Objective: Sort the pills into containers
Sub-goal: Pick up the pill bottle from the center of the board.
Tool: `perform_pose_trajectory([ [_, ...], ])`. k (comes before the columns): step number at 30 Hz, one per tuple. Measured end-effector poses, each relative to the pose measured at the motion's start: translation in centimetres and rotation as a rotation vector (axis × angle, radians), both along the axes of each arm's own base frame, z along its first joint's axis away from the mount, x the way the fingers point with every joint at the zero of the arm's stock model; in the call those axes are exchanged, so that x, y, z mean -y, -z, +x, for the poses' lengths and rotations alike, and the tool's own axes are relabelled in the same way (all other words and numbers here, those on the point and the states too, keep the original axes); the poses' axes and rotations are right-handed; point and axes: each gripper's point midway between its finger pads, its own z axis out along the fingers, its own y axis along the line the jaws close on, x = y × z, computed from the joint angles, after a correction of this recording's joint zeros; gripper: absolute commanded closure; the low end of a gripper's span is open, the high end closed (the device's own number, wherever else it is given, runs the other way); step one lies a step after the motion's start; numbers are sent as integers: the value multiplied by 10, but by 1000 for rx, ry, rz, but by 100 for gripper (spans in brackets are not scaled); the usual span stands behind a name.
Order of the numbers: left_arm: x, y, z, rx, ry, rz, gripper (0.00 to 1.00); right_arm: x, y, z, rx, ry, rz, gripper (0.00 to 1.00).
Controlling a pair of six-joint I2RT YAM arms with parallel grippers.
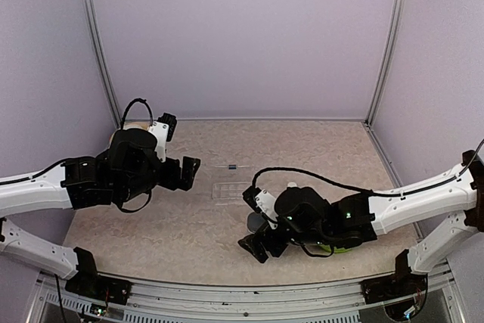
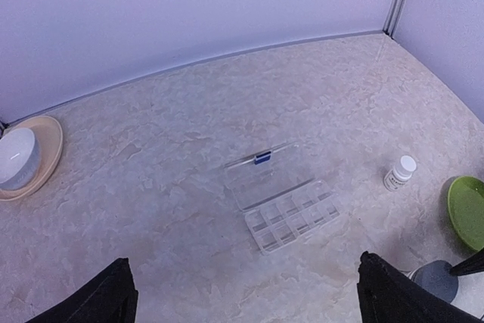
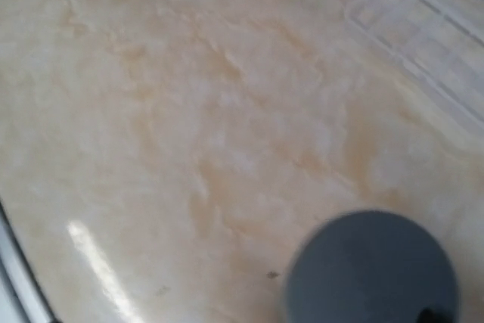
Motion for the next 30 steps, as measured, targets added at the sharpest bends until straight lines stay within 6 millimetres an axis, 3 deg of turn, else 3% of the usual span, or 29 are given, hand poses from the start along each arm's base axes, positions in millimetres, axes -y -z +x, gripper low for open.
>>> perform_pose_trajectory([
  [4,-12,-4,8,2,-34,-26,1,-1,-2,1,22,-1,17,0],
  [8,-13,-4,15,0,-41,-28,1,20,-5,4,44,50,30,0],
  [16,18,-2,37,-17,34,28,1,49,-52,16,127,156,174,0],
  [21,31,3,42,-26,115,22,1,58,-56,21,154,192,183,0],
  [30,67,36,41,-96,258,41,1,79,-55,20,173,219,196,0],
])
